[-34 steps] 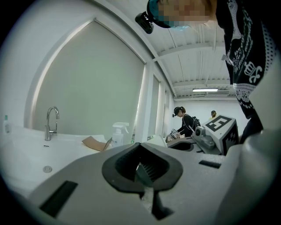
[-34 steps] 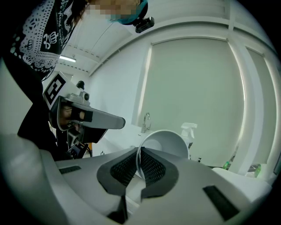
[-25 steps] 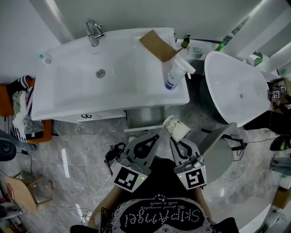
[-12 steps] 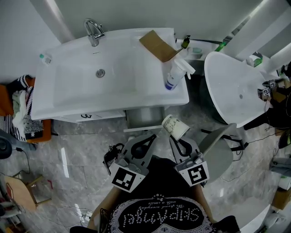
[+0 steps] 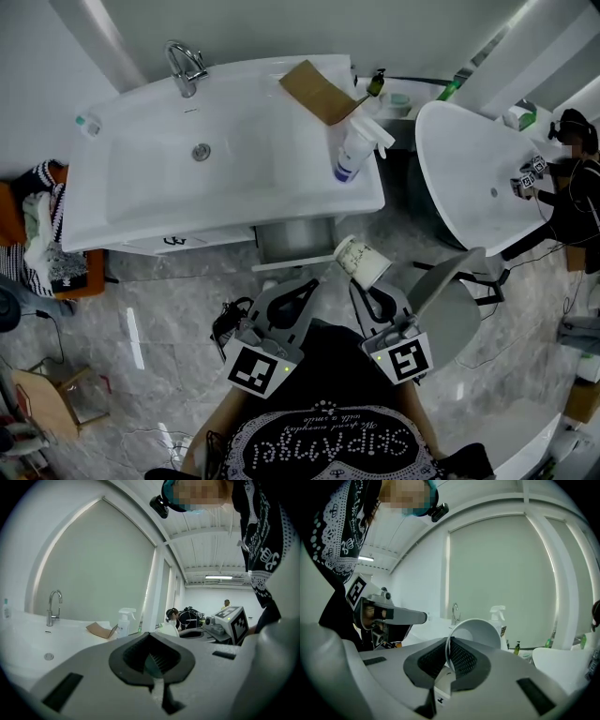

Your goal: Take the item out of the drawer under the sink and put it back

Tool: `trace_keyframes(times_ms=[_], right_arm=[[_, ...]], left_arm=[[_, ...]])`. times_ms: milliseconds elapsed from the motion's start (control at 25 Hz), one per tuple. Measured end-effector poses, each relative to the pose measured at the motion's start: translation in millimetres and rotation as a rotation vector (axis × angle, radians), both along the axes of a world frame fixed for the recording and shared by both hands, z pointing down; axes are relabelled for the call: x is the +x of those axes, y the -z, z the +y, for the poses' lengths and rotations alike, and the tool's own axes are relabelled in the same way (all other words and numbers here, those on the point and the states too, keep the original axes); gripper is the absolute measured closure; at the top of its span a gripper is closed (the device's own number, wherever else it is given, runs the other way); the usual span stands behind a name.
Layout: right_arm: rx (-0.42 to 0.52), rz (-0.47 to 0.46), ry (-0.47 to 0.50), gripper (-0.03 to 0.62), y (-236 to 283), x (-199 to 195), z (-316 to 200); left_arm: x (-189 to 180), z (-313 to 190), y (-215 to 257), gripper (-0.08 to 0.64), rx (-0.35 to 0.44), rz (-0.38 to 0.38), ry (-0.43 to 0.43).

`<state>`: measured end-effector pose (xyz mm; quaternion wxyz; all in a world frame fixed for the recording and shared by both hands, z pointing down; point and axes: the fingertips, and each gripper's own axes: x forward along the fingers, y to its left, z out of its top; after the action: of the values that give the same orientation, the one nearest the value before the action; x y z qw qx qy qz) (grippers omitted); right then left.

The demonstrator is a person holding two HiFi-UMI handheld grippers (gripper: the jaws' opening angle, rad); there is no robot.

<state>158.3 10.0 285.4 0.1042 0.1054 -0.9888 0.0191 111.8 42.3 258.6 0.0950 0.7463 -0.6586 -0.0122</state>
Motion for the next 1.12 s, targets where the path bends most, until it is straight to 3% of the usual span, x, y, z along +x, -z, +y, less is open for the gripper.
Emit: trace_keyframes(times_ms=[360,640,1000,1120], right_arm=[[-0.04,0.015,0.021,0.568,-5,-5,7],[-0.063,0.029,0.04,0.568,-9,-19,13],[-0.031,0.059,0.007,0.568,-7,-51,14],[0.048,0.119,0.022,0.569,-10,-60,19]], left_arm=[[-10,8,-7,0.56,-0.022,0.062,0.035],[-23,11,-9,0.56,-0.029,0.066,0.026],[-61,11,-1,0.56,-0.028,0.093,0.035],[-72,15,0,0.56,-0.036,0.103,0.028]])
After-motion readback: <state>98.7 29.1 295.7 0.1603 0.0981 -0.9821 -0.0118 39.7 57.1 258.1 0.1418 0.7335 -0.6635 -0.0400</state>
